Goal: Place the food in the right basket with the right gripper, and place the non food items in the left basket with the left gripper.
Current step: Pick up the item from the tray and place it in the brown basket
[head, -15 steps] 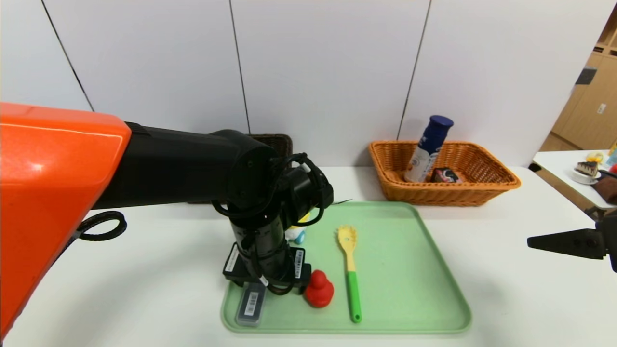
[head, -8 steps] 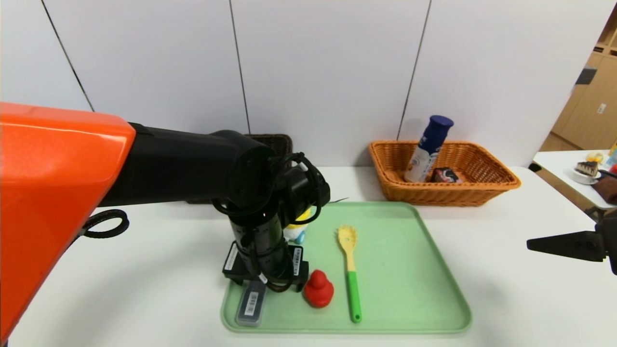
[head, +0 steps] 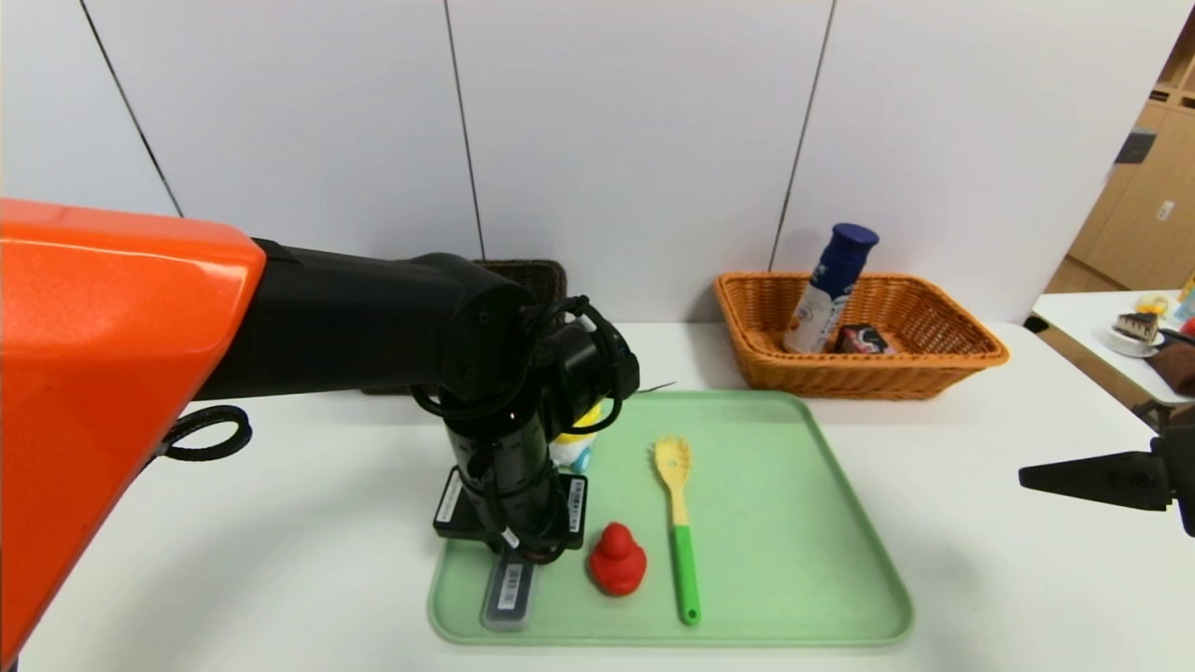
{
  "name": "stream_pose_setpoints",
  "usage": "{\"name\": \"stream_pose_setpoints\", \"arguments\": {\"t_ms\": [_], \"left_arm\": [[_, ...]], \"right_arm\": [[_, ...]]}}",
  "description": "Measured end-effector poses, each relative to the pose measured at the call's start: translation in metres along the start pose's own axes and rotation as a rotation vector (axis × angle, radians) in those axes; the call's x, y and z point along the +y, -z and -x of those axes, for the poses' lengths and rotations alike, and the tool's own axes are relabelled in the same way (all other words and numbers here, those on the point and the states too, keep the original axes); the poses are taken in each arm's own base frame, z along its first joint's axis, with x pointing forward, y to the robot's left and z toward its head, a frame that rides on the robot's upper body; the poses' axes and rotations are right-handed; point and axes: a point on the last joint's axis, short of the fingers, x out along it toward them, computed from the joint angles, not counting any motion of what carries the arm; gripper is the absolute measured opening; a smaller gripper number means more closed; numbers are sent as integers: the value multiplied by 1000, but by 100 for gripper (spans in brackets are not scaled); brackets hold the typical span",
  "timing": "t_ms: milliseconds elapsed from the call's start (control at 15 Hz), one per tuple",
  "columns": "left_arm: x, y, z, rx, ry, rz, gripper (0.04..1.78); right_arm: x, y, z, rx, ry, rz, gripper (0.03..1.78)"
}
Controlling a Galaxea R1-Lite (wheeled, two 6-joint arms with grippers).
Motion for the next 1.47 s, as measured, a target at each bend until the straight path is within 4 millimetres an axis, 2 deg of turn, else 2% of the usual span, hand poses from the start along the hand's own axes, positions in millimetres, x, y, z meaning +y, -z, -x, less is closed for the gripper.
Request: {"name": "stream_pose_setpoints", "arguments": {"t_ms": [200, 400, 600, 800, 1000, 1133, 1333, 1467], "left_arm": [[1, 1, 0, 3, 0, 2, 55], [2, 1, 10, -18, 18, -1, 55], [9, 5, 32, -42, 41, -1, 55], [23, 17, 67, -71, 79, 3, 55], [46, 34, 117, -173, 165, 33, 55], [70, 36, 154, -292, 232, 100, 55], [111, 14, 190, -504, 289, 271, 55], [134, -15, 194, -631, 291, 386, 55]], "right_arm": [[0, 2, -1, 5, 1, -1, 170], [0, 3, 0, 3, 0, 0, 170], [0, 3, 0, 2, 0, -1, 170], [-1, 5, -1, 8, 2, -5, 170], [-1, 6, -1, 9, 3, -5, 170], [-1, 6, -1, 9, 3, -4, 170], [-1, 5, -1, 8, 1, -2, 170], [-1, 5, -1, 9, 2, -3, 170]]}}
